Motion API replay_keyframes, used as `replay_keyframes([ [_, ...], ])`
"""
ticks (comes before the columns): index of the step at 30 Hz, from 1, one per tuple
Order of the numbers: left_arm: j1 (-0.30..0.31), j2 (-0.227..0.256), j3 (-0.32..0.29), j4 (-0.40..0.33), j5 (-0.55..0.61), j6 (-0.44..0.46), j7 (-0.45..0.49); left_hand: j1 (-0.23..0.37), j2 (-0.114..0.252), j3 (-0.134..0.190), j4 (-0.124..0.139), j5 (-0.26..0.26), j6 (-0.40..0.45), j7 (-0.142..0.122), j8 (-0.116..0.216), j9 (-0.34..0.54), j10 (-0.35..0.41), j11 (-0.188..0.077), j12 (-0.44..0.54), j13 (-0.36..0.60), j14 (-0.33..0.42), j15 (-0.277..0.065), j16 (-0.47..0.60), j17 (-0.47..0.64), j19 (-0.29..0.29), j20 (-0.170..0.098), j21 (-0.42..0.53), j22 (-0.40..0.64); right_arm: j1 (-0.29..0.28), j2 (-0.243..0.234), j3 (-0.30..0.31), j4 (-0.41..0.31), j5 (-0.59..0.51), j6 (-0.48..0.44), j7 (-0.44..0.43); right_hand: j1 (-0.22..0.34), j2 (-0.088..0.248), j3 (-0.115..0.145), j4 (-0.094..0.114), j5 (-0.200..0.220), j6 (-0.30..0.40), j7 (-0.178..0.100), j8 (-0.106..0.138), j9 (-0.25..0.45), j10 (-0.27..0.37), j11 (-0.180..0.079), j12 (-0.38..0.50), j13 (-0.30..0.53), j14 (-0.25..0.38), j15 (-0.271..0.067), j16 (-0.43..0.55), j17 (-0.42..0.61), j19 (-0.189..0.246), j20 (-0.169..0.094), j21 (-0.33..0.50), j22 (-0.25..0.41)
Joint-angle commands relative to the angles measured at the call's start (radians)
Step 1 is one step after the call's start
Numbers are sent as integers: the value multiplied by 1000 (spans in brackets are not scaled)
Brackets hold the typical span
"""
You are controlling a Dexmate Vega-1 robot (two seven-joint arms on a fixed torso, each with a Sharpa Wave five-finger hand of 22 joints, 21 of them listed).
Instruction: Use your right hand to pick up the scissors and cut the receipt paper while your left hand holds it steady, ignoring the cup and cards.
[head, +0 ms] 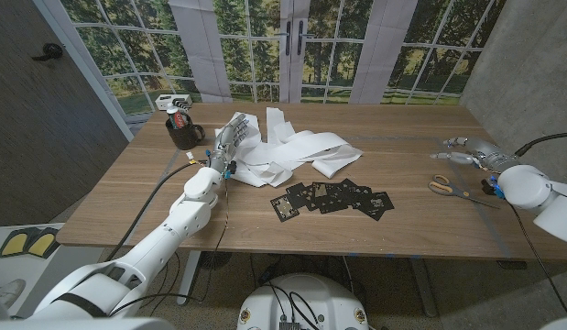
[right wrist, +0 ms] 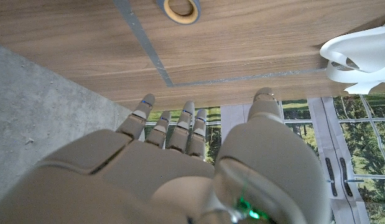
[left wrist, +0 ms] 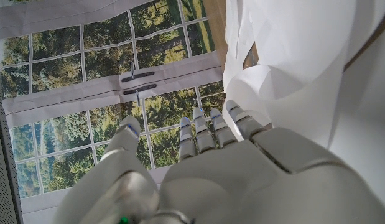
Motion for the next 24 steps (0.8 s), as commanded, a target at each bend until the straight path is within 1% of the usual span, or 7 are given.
replay_keyframes([
  [1, 5, 3, 0, -11, 1, 7, 5, 9, 3, -2, -1, 6, 2, 2, -3, 3, 8, 4, -1, 1, 6, -53, 0, 2, -4, 3, -1, 3, -40, 38, 71, 37, -6, 54, 63, 9, -13, -5, 1, 7, 28, -16, 8, 3, 20, -25, 4, 1, 23, -92, 9, 1, 46, -32, 19, 3],
  [4, 6, 4, 0, -14, 2, 11, 8, 9, 3, -2, -1, 6, 1, 2, -3, 3, 8, 5, -1, 1, 7, -53, 0, 2, -4, 3, -1, 3, -44, 41, 77, 35, -14, 42, 70, 7, -22, -11, 3, 10, 39, -22, 10, 3, 36, -51, 6, -1, 29, -96, 11, 1, 50, -31, 17, 3],
  [10, 5, 4, 0, -13, 2, 12, 7, 9, 4, -2, 0, 6, 2, 2, -3, 3, 10, 4, -1, 1, 6, -53, 0, 2, -4, 3, -1, 3, -50, 40, 89, 34, -29, 33, 95, 11, -25, -11, 3, 13, 43, -23, 10, 3, 47, -45, 8, -2, 37, -98, 13, 1, 50, -25, 15, 3],
  [18, 2, 7, 1, -13, 3, 18, 5, 11, 5, -2, -1, 6, 1, 1, -4, 3, 7, 3, -2, 1, 6, -51, 0, 1, -4, 3, -1, 3, -55, 40, 93, 30, -56, 15, 109, 16, -31, -13, 3, 15, 50, -11, 10, 3, 60, -37, 7, -4, 46, -104, 15, 0, 43, -6, 9, 3],
  [20, 0, 7, 2, -11, 4, 20, 6, 11, 6, -2, -1, 6, 0, 1, -4, 3, 7, 5, -3, 1, 7, -52, 0, 1, -4, 3, -1, 3, -54, 42, 92, 29, -63, 10, 108, 17, -33, -15, 4, 17, 53, -15, 9, 3, 76, -58, 11, -5, 50, -116, 16, -1, 43, -2, 8, 3],
  [21, -1, 6, 2, -8, 4, 20, 5, 12, 6, -2, -1, 6, 0, 1, -4, 3, 7, 4, -2, 1, 7, -52, 0, 1, -4, 3, -1, 3, -55, 39, 92, 28, -66, 6, 112, 17, -33, -15, 4, 17, 53, -15, 8, 3, 79, -62, 11, -6, 52, -118, 16, -1, 43, -2, 7, 3],
  [24, -3, 5, 3, -5, 5, 19, 4, 12, 6, -2, -1, 7, 0, 1, -4, 3, 8, 5, -2, 1, 7, -52, 0, 1, -4, 3, -1, 3, -55, 38, 92, 26, -72, -1, 119, 17, -34, -16, 6, 18, 45, -12, 4, 3, 77, -55, 8, -6, 48, -115, 14, -1, 39, 5, 5, 3],
])
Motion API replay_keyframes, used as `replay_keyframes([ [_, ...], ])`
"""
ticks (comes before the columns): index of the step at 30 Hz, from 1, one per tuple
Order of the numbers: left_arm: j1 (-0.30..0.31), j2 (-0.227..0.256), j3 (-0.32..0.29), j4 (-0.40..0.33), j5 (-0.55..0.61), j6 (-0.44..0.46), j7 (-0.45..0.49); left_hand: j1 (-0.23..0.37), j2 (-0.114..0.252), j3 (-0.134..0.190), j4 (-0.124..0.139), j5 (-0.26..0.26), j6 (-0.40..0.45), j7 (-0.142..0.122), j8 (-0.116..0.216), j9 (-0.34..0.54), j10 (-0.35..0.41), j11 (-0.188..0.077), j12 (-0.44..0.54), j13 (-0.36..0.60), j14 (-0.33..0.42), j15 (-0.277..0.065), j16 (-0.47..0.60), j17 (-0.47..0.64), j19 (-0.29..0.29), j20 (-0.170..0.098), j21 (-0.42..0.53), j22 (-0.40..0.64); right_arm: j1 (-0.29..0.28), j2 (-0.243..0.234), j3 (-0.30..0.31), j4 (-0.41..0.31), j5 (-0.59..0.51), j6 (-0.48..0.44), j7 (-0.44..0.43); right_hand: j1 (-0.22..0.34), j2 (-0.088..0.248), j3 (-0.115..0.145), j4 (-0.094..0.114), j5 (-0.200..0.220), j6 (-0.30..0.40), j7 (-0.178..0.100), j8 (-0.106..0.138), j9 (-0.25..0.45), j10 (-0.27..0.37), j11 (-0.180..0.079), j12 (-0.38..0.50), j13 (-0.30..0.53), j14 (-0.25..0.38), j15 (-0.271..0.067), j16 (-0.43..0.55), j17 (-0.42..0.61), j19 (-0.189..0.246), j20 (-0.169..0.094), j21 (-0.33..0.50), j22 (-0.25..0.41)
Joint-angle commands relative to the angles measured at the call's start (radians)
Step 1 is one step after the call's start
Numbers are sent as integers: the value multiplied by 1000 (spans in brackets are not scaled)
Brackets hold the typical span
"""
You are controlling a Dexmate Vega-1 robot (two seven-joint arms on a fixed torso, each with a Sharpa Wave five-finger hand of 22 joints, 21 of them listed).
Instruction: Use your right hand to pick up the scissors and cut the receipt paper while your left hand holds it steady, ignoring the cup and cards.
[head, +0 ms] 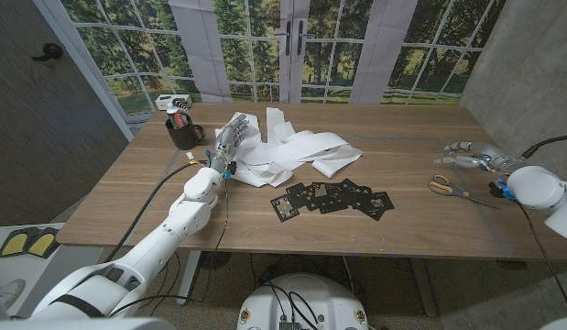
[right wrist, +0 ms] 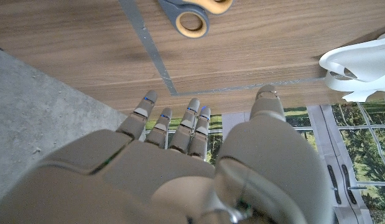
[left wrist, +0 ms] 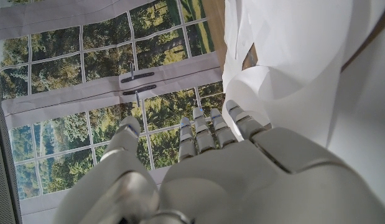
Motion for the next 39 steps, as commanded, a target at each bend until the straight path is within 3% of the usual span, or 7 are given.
replay_keyframes([
  [1, -8, 0, 3, 7, 1, 5, -3, 11, 4, -2, -1, 7, 0, 1, -4, 3, 3, -2, -2, 1, 6, -51, -1, 1, -4, 3, -1, 3, -5, 0, 7, -5, -35, -27, 27, 1, -9, -7, -3, 10, -6, 5, -4, 3, 6, 1, 2, 1, 5, -115, 2, 2, 0, 16, -7, 3],
  [10, -14, -5, 6, 18, 0, 5, -7, 12, 4, -2, -2, 7, 0, 1, -4, 3, 6, -3, -1, 1, 7, -51, 0, 1, -4, 3, -1, 3, -4, -10, 6, -6, -50, -48, 50, 13, -2, -2, -4, 13, -16, 10, -10, 3, 10, 6, -2, 0, 0, -115, -1, 1, -8, 29, -10, 3],
  [30, -12, -4, 6, 12, 0, 6, -7, 13, 4, -4, -2, 7, -1, 1, -4, 3, 11, -2, 0, 1, 13, -50, 1, 1, -4, 3, -1, 3, -22, -24, 18, 1, -79, -47, 86, 33, -13, -7, -3, 21, -97, 17, -35, 3, 11, -10, -10, 4, -3, -121, -5, 0, -11, 21, -10, 3],
  [31, -12, -3, 5, 10, -3, 7, -11, 13, 4, -4, -2, 7, -1, 1, -4, 3, 11, -1, 0, 1, 12, -49, 1, 1, -4, 3, -1, 3, -26, -24, 21, -3, -83, -51, 86, 37, -12, -6, -4, 22, -97, 16, -33, 3, 18, -22, -8, 4, -3, -122, -6, 0, -11, 20, -10, 3],
  [34, -9, 1, 3, 3, -2, 9, -7, 13, 4, -4, -2, 7, 0, 2, -4, 3, 13, 0, 0, 1, 13, -49, 1, 1, -4, 3, -1, 3, -27, -24, 22, -5, -91, -53, 87, 42, -11, -5, -5, 23, -101, 17, -33, 3, 19, -14, -9, 5, -4, -122, -6, 0, -12, 17, -11, 3],
  [37, -6, 6, 2, -6, 1, 13, -1, 14, 4, -4, -2, 7, 0, 2, -4, 3, 14, -1, 0, 1, 13, -49, 1, 1, -3, 3, -1, 3, -25, -33, 13, -11, -107, -68, 89, 55, -8, -1, -7, 24, -115, 20, -33, 3, 23, -6, -9, 7, -3, -87, -7, -1, -10, 16, -10, 3],
  [39, -4, 8, 2, -11, 2, 15, 0, 14, 5, -4, -2, 7, 0, 2, -4, 3, 14, -1, 0, 2, 13, -50, 1, 1, -3, 2, -1, 3, -26, -35, 12, -13, -114, -71, 90, 58, -7, 0, -7, 25, -123, 20, -35, 3, 32, -1, -6, 7, -5, -83, -8, -1, -11, 16, -10, 3],
])
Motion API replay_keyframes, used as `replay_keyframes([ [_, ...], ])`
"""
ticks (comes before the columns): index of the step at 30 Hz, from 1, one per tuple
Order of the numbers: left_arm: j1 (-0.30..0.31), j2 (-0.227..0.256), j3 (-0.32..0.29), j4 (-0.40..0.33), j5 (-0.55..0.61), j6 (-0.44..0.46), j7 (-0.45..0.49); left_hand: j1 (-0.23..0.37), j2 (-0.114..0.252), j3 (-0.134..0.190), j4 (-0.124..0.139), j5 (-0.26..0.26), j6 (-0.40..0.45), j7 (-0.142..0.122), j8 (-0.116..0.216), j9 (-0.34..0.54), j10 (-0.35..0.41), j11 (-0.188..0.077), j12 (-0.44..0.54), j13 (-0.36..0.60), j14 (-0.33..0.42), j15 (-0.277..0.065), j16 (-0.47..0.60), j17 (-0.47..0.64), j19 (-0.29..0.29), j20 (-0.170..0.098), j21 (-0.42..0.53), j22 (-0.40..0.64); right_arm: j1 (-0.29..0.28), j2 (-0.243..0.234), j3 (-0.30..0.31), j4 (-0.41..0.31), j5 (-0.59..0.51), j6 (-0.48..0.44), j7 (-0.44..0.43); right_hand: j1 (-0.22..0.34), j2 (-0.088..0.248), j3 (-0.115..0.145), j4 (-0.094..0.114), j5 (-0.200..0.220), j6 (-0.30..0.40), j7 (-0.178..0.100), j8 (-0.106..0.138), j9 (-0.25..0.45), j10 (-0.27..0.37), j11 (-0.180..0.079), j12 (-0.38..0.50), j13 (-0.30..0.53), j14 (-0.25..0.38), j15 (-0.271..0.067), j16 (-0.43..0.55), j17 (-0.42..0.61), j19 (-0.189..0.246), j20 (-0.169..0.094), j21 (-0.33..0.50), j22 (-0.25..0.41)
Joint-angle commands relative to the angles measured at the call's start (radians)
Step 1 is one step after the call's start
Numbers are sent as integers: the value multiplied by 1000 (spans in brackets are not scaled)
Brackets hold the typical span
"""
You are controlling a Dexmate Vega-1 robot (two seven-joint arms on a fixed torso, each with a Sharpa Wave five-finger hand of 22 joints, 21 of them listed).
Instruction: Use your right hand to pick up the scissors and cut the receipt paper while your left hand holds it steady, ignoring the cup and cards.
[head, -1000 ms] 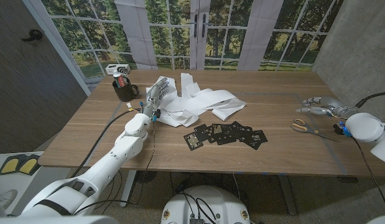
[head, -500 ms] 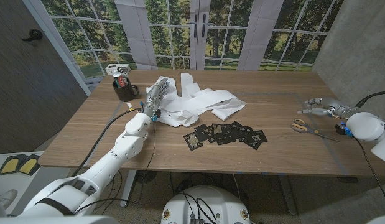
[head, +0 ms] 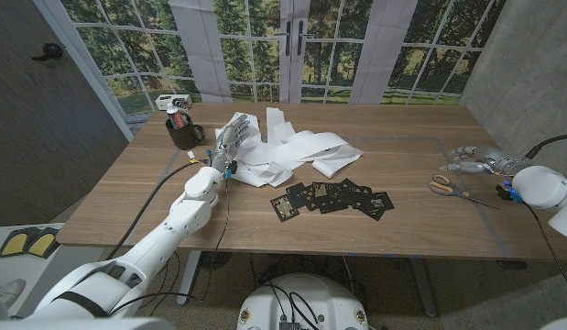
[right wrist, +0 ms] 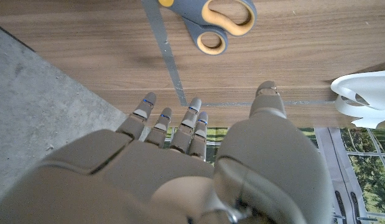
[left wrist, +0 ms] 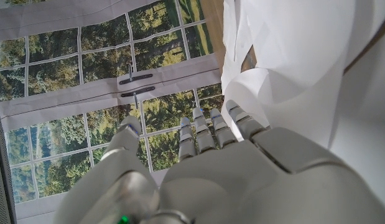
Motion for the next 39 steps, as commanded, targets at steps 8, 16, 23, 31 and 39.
replay_keyframes([
  [8, 9, 17, -1, -32, 1, 19, 3, 11, 2, -5, -1, 7, 0, 4, -4, 3, 11, 2, 0, 2, 8, -55, 1, 2, -3, 3, -1, 3, -27, -27, 2, -24, -66, -42, 15, 25, 7, 0, -5, 9, -14, 11, 6, 3, 31, 15, 7, 8, -3, -107, -3, 1, -2, -3, -1, 3],
  [16, 1, 20, 0, -30, 4, 20, -4, 11, 2, -5, -1, 6, 1, 3, -3, 3, 10, 1, 0, 2, 8, -54, 1, 2, -3, 4, -1, 3, -30, -31, -1, -33, -82, -65, 26, 27, 6, 0, -4, 8, -9, 17, 10, 3, 38, 14, 8, 9, 4, -108, 0, 1, 0, -5, -1, 3],
  [23, -13, 10, 3, -9, 5, 7, -14, 11, 2, -6, -1, 6, 3, 2, -2, 3, 12, 1, 0, 2, 8, -55, 0, 2, -3, 3, -1, 3, -48, -26, 17, -44, -95, -83, 38, 31, 8, 1, -3, 8, -9, 17, 11, 3, 37, 6, 5, 9, 5, -109, 0, 1, 0, -8, -1, 3],
  [31, -22, 6, 7, 5, 4, 9, -25, 11, 3, -6, -1, 7, 5, -2, -2, 3, 13, 1, 0, 2, 8, -55, 0, 2, -3, 3, -1, 3, -48, -11, 13, -46, -95, -86, 44, 36, 10, 2, -2, 7, -2, 16, 15, 3, 43, 3, 4, 8, 6, -112, 0, 1, 0, -8, -1, 3],
  [39, -25, 4, 8, 12, 2, 11, -27, 11, 3, -6, 0, 6, 4, 1, -3, 3, 12, 2, -1, 2, 9, -55, 0, 2, -3, 3, -1, 3, -45, -28, -11, -49, -117, -105, 38, 40, 13, 3, -1, 6, -2, 20, 16, 2, 43, 17, 1, 7, 10, -107, 1, 2, 12, -14, 4, 3],
])
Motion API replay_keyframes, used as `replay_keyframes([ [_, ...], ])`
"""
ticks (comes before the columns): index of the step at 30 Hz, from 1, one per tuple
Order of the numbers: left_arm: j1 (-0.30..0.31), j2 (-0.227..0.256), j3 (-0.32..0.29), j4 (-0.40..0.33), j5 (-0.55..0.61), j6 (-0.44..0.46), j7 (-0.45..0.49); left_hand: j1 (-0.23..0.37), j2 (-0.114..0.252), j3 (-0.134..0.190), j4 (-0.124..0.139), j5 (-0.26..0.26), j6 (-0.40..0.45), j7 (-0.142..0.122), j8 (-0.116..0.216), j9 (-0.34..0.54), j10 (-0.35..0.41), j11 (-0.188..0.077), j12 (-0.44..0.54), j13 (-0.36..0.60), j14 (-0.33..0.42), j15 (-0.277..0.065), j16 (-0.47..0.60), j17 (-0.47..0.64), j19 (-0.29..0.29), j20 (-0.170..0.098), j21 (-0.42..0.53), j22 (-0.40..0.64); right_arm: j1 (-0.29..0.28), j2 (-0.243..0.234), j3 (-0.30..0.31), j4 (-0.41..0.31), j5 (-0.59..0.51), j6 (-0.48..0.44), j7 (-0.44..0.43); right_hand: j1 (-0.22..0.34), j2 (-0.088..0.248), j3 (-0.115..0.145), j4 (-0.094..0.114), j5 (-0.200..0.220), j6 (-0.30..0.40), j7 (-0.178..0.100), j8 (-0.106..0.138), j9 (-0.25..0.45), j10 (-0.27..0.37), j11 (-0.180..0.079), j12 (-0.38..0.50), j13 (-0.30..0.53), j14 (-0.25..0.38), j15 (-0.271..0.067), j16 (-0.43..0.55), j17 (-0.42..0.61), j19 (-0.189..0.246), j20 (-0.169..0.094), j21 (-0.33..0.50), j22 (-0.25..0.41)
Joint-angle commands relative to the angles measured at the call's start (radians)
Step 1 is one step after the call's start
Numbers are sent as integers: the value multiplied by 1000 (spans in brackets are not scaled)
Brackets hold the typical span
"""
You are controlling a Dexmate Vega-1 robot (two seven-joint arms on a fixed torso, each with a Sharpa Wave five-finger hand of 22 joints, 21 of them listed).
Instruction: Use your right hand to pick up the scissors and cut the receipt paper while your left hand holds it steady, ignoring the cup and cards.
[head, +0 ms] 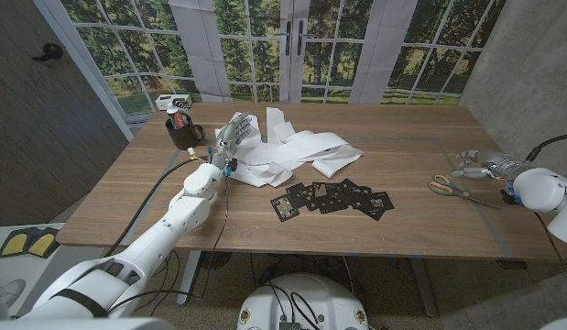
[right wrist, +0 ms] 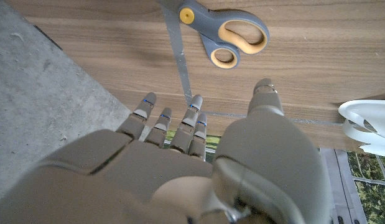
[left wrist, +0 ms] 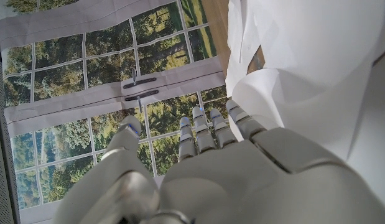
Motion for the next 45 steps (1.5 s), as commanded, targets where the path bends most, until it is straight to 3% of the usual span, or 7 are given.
replay_keyframes([
  [1, -8, -4, 3, 14, -2, -1, -9, 11, 3, -7, 0, 6, 5, 3, -2, 3, 5, -2, -1, 2, 9, -54, 0, 2, -3, 3, -1, 3, 2, -9, -25, -5, -19, -20, 1, 13, 4, 3, -1, 6, 6, 7, 8, 2, 6, 9, 2, 3, 11, -106, 1, 2, 10, -4, 4, 3],
  [15, 1, 0, 0, 6, -3, -1, -2, 11, 5, -7, 0, 6, 6, 3, -2, 3, 5, -2, -1, 2, 9, -55, 0, 2, -3, 3, -1, 3, -6, -12, -20, 3, -5, -22, 8, 19, 8, 5, 1, 5, -2, 1, 6, 2, 4, -9, -1, 6, 7, -115, 0, 2, 1, -6, -1, 3],
  [22, 2, -1, 0, 6, -4, -2, -4, 11, 5, -7, 0, 6, 5, 2, -3, 3, 6, -2, -1, 2, 9, -56, 0, 2, -4, 3, -1, 3, -21, -10, -29, 0, -26, -12, -21, 24, 12, 7, 1, 3, -2, 2, 7, 2, 9, 11, 1, 9, 15, -112, 3, 3, 2, -5, 0, 3],
  [26, 2, 0, 0, 7, -4, 0, -3, 11, 5, -8, 1, 6, 5, 2, -3, 3, 5, -2, -2, 2, 8, -56, 0, 2, -4, 3, -1, 3, -17, -42, -53, -7, -50, -42, -12, 28, 13, 8, 0, 2, 4, 3, 10, 2, 16, 8, 3, 10, 23, -117, 6, 3, 5, -6, 1, 3],
  [34, 0, -3, 1, 8, -4, 2, -2, 11, 6, -8, 1, 6, 6, 4, -3, 3, 6, 0, -2, 2, 9, -55, 0, 2, -4, 3, -1, 3, -25, -21, -35, -5, -35, -26, -16, 32, 14, 9, 0, 1, 6, 2, 10, 2, 20, 5, 3, 12, 23, -120, 6, 3, 5, -7, 1, 3],
  [41, 3, -3, 1, 2, -5, 12, 9, 12, 9, -7, 1, 7, 6, 5, -3, 3, 7, -1, -1, 2, 7, -55, -1, 2, -4, 5, -2, 3, -27, -36, -47, -11, -53, -42, -14, 38, 18, 13, -1, 0, 7, 2, 11, 2, 28, 4, 6, 14, 26, -124, 7, 4, 7, -8, 1, 3],
  [45, 4, -2, 0, -1, -5, 16, 11, 13, 12, -6, 2, 7, 5, 5, -3, 3, 9, 1, -1, 2, 8, -55, -1, 2, -5, 5, -2, 3, -23, -26, -46, -9, -43, -37, -14, 51, 24, 19, -4, -1, 25, 14, 18, 2, 51, -1, 14, 17, 31, -122, 8, 3, 10, -11, 2, 3],
])
